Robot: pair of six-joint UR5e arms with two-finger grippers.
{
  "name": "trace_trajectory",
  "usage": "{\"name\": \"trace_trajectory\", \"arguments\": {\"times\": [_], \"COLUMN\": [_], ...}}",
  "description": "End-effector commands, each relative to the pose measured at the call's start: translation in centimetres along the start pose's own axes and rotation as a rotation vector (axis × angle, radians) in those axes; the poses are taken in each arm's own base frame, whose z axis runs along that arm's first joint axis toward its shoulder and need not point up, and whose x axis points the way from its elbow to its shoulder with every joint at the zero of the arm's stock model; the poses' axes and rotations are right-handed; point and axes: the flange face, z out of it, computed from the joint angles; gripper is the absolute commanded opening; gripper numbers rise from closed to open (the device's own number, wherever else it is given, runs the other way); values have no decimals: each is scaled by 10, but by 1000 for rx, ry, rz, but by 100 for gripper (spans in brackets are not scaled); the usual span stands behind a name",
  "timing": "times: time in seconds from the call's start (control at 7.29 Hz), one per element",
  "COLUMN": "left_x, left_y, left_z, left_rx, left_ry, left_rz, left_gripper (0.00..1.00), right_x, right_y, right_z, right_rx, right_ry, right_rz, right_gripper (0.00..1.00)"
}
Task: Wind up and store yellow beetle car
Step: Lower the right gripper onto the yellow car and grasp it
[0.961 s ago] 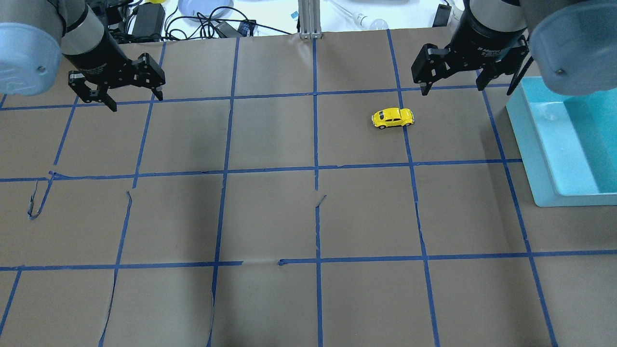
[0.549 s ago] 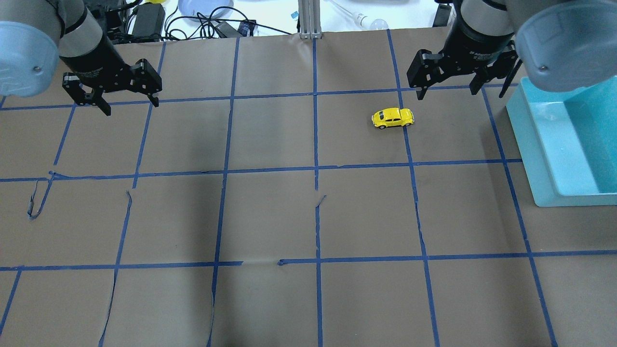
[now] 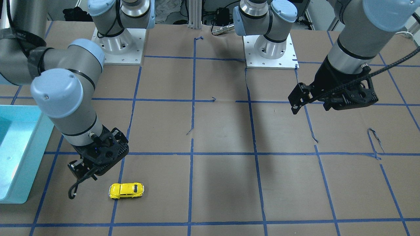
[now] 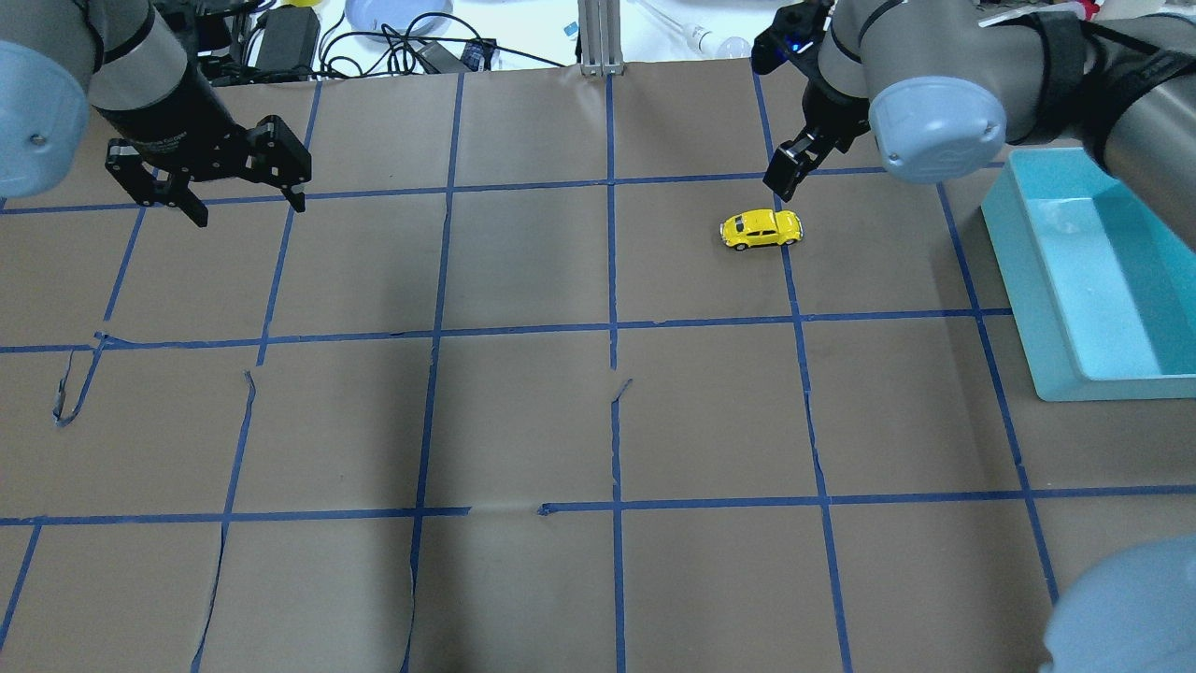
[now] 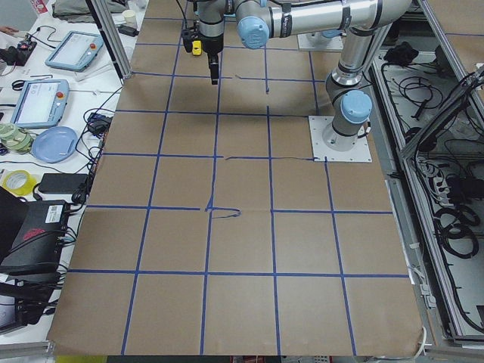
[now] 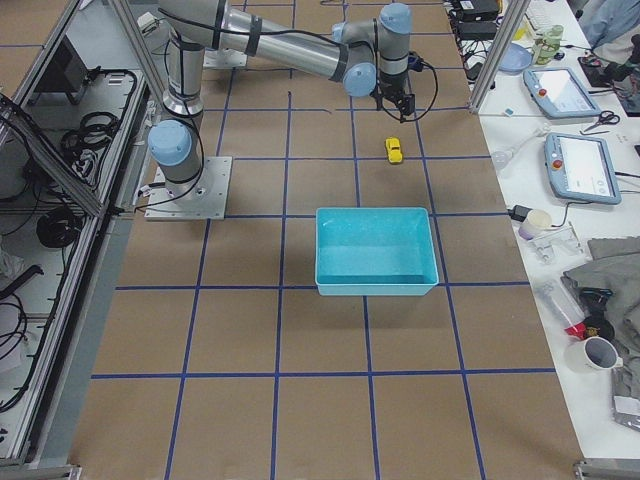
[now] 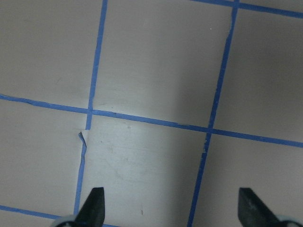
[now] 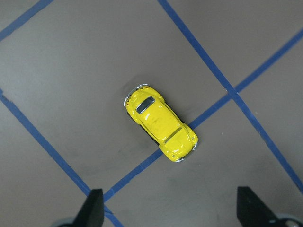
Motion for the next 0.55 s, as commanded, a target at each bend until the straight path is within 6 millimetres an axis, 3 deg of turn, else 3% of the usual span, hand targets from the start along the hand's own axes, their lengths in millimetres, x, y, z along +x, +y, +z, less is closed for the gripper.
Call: {"name": "trace_trajectory", "arguments": {"times": [0.0,0.14,0.41], "left_x": [27,29,29], "left_y": [16,20,22], "left_z": [-1,3,2], "left_rx": [-20,-36,-34], "left_ry": [16,19,16], "left_rz": [51,52,54], "left_gripper": [100,100,100], "right_x": [5,11,13], "right_y": [-8,-11,-12], "right_z": [58,79,110], "right_rx": [5,-1,-6], "right_ry": [-57,-34,-57], "right_rz": [-444,-607,-682], "right_gripper": [100,100,100]}}
